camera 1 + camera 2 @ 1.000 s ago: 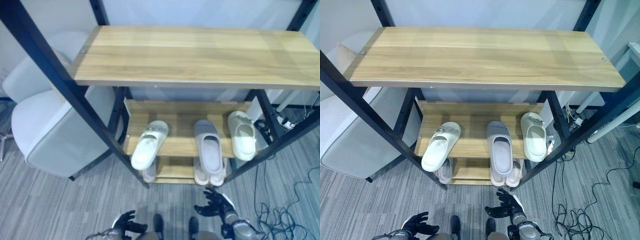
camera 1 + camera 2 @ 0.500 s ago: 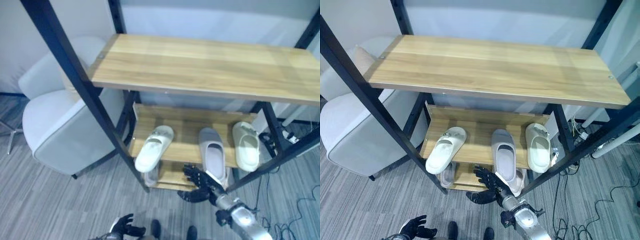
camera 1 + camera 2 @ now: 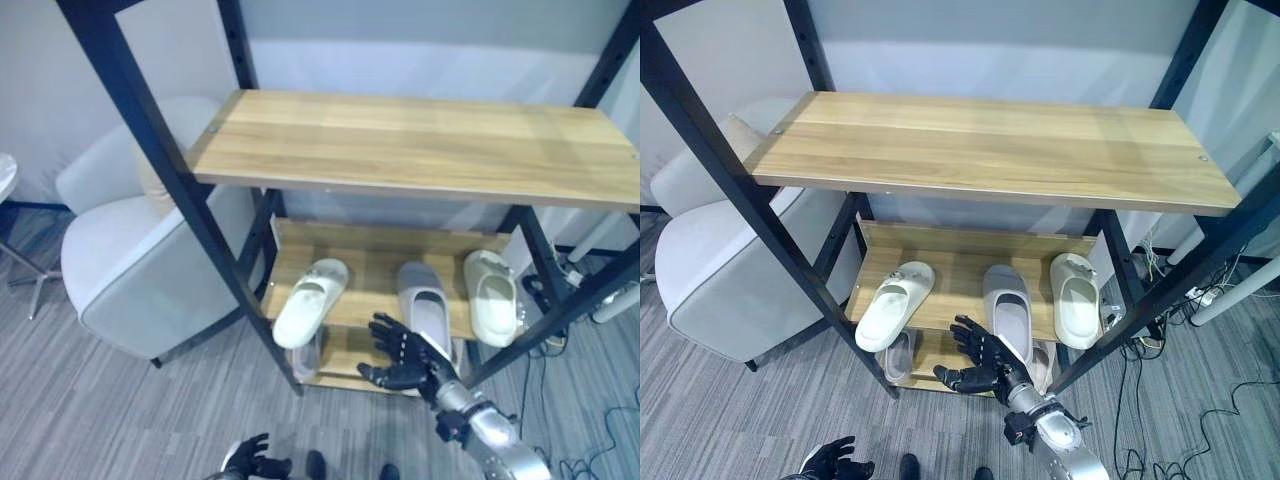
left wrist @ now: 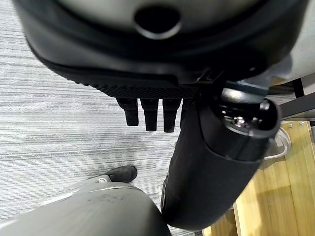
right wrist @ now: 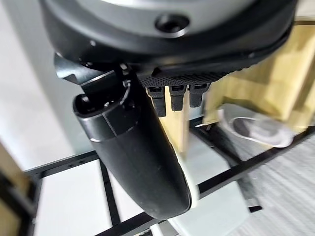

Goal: Arrange the slippers neatly on the shoe rack.

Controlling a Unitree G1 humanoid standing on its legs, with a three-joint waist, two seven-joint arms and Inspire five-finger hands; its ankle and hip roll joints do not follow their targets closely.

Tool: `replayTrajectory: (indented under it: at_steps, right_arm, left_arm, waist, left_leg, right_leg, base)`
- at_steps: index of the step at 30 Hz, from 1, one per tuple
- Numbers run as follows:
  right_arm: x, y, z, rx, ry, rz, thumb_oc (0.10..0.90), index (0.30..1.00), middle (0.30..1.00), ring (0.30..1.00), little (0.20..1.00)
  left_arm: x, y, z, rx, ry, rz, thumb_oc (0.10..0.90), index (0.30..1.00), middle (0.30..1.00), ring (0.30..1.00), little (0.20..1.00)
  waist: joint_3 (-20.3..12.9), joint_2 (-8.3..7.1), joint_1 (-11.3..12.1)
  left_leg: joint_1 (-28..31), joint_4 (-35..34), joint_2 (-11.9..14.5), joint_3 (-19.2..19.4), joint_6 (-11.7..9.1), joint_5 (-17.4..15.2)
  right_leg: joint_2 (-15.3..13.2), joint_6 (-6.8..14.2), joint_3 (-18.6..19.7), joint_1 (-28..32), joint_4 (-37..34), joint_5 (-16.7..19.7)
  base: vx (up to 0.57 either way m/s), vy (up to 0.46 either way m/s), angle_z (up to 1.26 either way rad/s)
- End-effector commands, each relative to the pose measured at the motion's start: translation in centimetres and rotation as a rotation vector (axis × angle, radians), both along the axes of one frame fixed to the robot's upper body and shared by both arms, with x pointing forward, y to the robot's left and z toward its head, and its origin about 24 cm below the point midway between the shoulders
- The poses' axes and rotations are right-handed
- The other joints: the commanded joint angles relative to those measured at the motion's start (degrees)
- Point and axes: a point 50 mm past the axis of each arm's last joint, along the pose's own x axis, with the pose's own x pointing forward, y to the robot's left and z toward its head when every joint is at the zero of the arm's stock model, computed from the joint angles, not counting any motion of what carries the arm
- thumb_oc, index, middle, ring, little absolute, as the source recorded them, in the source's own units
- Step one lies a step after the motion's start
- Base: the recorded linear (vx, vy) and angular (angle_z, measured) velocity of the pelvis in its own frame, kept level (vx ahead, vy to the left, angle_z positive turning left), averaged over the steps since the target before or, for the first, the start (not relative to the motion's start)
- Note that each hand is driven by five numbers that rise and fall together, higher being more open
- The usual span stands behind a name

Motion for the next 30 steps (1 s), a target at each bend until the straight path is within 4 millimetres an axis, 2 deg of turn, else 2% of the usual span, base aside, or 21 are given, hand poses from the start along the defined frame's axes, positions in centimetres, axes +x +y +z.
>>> replayTrajectory:
  at_steps: [1, 6, 7, 8, 14, 15, 16, 20, 27, 30]
  right_arm:
    - [2.3, 0.8, 7.8, 0.037, -0.428, 0.017, 0.8, 0.9, 0.9, 0.9, 0.9]
    - [3.0, 0.4, 11.9, -0.192, -0.715, -0.024, 0.8, 0.9, 0.9, 0.9, 0.9]
    - [3.0, 0.4, 12.0, -0.195, -0.716, -0.025, 0.8, 0.9, 0.9, 0.9, 0.9]
    - [3.1, -0.3, 14.1, -0.357, -0.869, -0.052, 0.8, 0.9, 0.9, 0.9, 0.9]
    - [2.9, -3.6, 17.2, -0.647, -1.062, -0.195, 0.8, 0.9, 0.9, 0.9, 0.9]
    - [2.8, -3.7, 17.2, -0.649, -1.061, -0.196, 0.8, 0.9, 0.9, 0.9, 0.9]
    - [2.7, -4.7, 17.5, -0.714, -1.074, -0.245, 0.8, 0.9, 0.9, 0.9, 0.9]
    - [2.5, -6.4, 17.2, -0.818, -1.046, -0.319, 0.8, 0.9, 0.9, 0.9, 0.9]
    - [2.9, -7.6, 16.1, -0.925, -0.979, -0.342, 0.8, 0.9, 0.9, 0.9, 0.9]
    - [3.3, -8.4, 15.2, -1.016, -0.939, -0.368, 0.8, 0.9, 0.9, 0.9, 0.9]
  left_arm:
    - [-0.9, -2.5, -0.8, -0.045, 0.058, -0.074, 0.8, 0.9, 0.9, 0.9, 0.9]
    - [-0.8, -2.9, -0.8, -0.043, 0.049, -0.087, 0.8, 0.9, 0.9, 0.9, 0.9]
    - [-0.8, -3.0, -0.8, -0.043, 0.048, -0.088, 0.8, 0.9, 0.9, 0.9, 0.9]
    - [-0.7, -2.9, -0.7, -0.038, 0.036, -0.088, 0.8, 0.9, 0.9, 0.9, 0.9]
    - [-1.3, -2.9, -0.8, -0.037, 0.045, -0.102, 0.8, 0.9, 0.9, 0.9, 0.9]
    - [-1.3, -2.9, -0.8, -0.038, 0.045, -0.104, 0.8, 0.9, 0.9, 0.9, 0.9]
    - [-1.6, -2.9, -0.9, -0.04, 0.055, -0.102, 0.8, 0.9, 0.9, 0.9, 0.9]
    - [-1.9, -2.9, -0.9, -0.048, 0.06, -0.101, 0.8, 0.9, 0.9, 0.9, 0.9]
    - [-2.1, -2.9, -1.0, -0.057, 0.066, -0.103, 0.8, 0.9, 0.9, 0.9, 0.9]
    - [-2.2, -2.8, -1.0, -0.054, 0.071, -0.115, 0.8, 0.9, 0.9, 0.9, 0.9]
  waist:
    - [-2.1, -0.25, 0.9]
    - [-2.4, -0.13, 0.9]
    - [-2.4, -0.09, 0.9]
    - [-2.6, -0.25, 1.0]
    - [-2.9, -0.66, 0.8]
    - [-3.0, -0.61, 0.8]
    - [-2.9, -0.72, 0.6]
    - [-2.9, -0.86, 0.6]
    - [-2.5, -0.99, 0.7]
    - [-1.3, -0.98, 0.9]
  left_leg:
    - [1.6, 0.4, 2.9, -1.7, -3.3, -4.8]
    - [2.1, 0.2, 2.9, -1.8, -3.1, -5.2]
    - [2.1, 0.2, 2.9, -1.8, -3.1, -5.2]
    - [2.3, 0.1, 2.8, -1.9, -3.0, -5.4]
    - [2.6, 0.0, 2.7, -1.8, -2.8, -5.8]
    - [2.6, 0.0, 2.7, -1.8, -2.8, -5.8]
    - [2.5, 0.0, 2.6, -1.8, -2.7, -5.9]
    - [2.4, -0.1, 2.5, -1.5, -2.5, -6.1]
    - [2.2, -0.3, 2.3, -1.1, -2.3, -6.3]
    - [1.3, -0.3, 2.1, -1.2, -2.3, -6.0]
  right_leg:
    - [-2.9, 3.7, -2.7, -1.8, 3.2, -3.3]
    - [-2.9, 3.7, -2.9, -1.1, 3.1, -3.6]
    - [-2.9, 3.7, -2.9, -1.0, 3.1, -3.6]
    - [-2.8, 3.8, -2.9, -0.8, 3.0, -3.7]
    - [-3.0, 4.2, -3.1, -0.7, 2.8, -3.4]
    - [-3.0, 4.2, -3.1, -0.7, 2.8, -3.4]
    - [-3.0, 4.4, -3.0, -0.8, 2.8, -3.3]
    - [-3.1, 4.6, -2.8, -1.2, 2.6, -3.0]
    - [-3.3, 4.9, -2.5, -1.4, 2.3, -2.6]
    - [-3.5, 5.0, -2.5, -2.4, 2.0, -2.1]
  base:
    - [0.03, 0.01, 0.0]
    - [0.03, 0.012, 0.01]
    - [0.04, 0.016, 0.01]
    - [0.03, 0.016, 0.01]
    - [0.03, 0.021, 0.02]
    - [0.0, 0.0, 0.0]
    - [0.0, 0.0, 0.0]
    - [0.0, 0.0, 0.0]
    - [0.01, 0.004, -0.03]
    - [-0.01, 0.005, 0.0]
